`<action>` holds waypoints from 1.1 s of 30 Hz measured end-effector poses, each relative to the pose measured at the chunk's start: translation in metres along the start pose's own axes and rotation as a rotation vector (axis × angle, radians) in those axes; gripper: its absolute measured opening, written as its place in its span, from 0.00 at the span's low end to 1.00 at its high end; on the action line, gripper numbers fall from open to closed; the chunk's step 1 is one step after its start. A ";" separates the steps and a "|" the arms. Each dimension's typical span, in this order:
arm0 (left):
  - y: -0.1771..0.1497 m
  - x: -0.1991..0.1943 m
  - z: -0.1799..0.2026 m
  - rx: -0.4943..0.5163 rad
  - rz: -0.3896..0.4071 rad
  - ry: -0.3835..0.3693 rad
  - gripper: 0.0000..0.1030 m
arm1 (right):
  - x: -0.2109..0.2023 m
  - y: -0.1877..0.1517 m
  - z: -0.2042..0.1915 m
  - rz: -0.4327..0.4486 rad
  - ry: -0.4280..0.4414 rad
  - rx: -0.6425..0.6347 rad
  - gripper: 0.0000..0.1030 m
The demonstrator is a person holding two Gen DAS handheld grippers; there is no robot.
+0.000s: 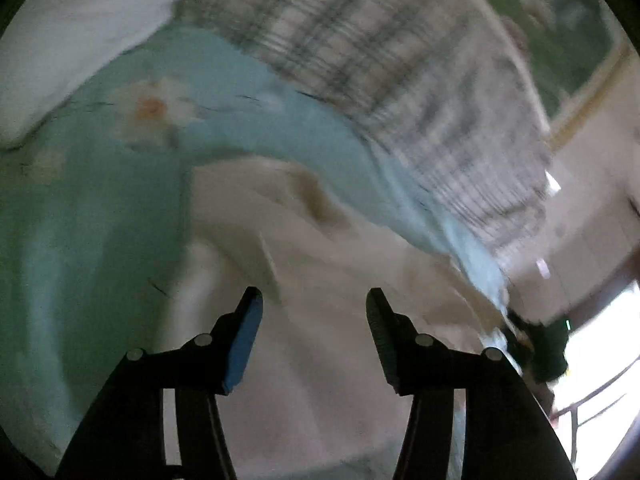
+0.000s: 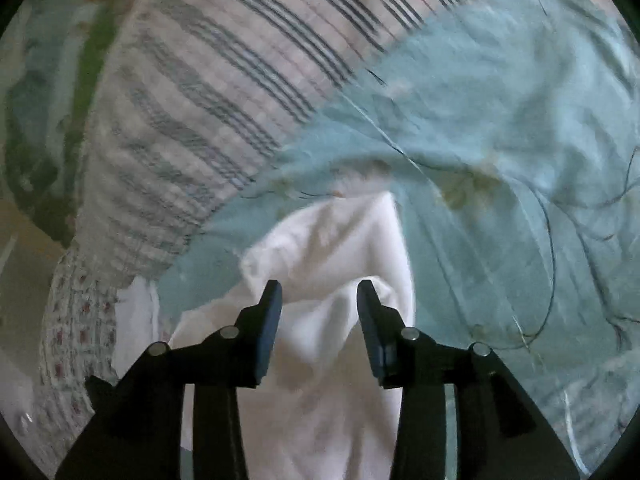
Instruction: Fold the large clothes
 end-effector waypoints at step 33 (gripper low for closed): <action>-0.024 0.004 -0.015 -0.008 -0.016 0.117 0.36 | 0.051 -0.029 -0.017 -0.079 -0.202 -0.105 0.27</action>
Point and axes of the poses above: each gripper's, at about its wrist camera, not at the fingertips, and x roughly the way its jaws point, z to its right, y to its top, the point moved 2 cm from there along x, roughly the way its jaws point
